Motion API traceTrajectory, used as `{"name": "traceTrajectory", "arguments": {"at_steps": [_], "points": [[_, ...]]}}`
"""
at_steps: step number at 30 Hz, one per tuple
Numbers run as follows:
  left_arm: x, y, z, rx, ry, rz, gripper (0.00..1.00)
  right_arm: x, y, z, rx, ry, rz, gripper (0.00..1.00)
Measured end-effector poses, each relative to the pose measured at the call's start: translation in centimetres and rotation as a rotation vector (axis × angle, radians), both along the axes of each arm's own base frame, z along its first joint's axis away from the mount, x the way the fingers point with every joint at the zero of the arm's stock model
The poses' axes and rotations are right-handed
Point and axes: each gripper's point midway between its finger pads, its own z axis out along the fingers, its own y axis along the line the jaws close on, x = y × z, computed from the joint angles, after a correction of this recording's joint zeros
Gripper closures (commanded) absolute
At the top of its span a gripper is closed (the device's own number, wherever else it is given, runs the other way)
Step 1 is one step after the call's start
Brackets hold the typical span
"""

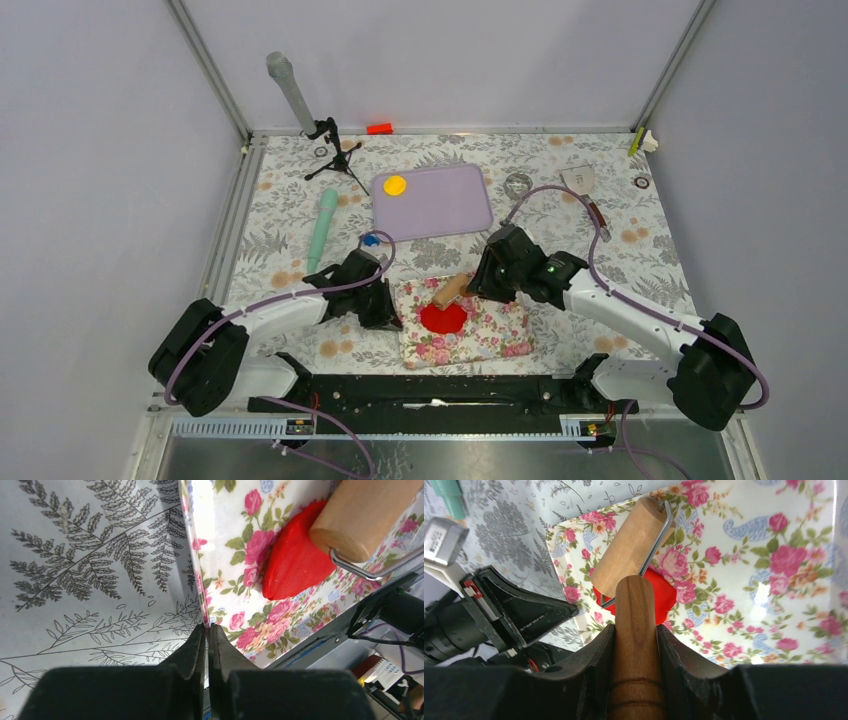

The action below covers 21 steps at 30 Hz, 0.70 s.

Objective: Roll out the dumpling wrappers from the dough
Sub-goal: Flatten out the dough on the work surface.

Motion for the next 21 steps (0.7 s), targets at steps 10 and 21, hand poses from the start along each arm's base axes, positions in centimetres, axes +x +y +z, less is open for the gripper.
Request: {"name": "traceTrajectory", "arguments": {"at_steps": [10, 21], "points": [[2.0, -0.5, 0.1, 0.114, 0.008, -0.093, 1.00, -0.9, -2.7, 2.4, -0.216, -0.098, 0.333, 1.00], [5.9, -2.2, 2.0, 0.144, -0.057, -0.153, 0.57, -1.6, -1.6, 3.8, -0.217, -0.207, 0.677, 1.00]]}}
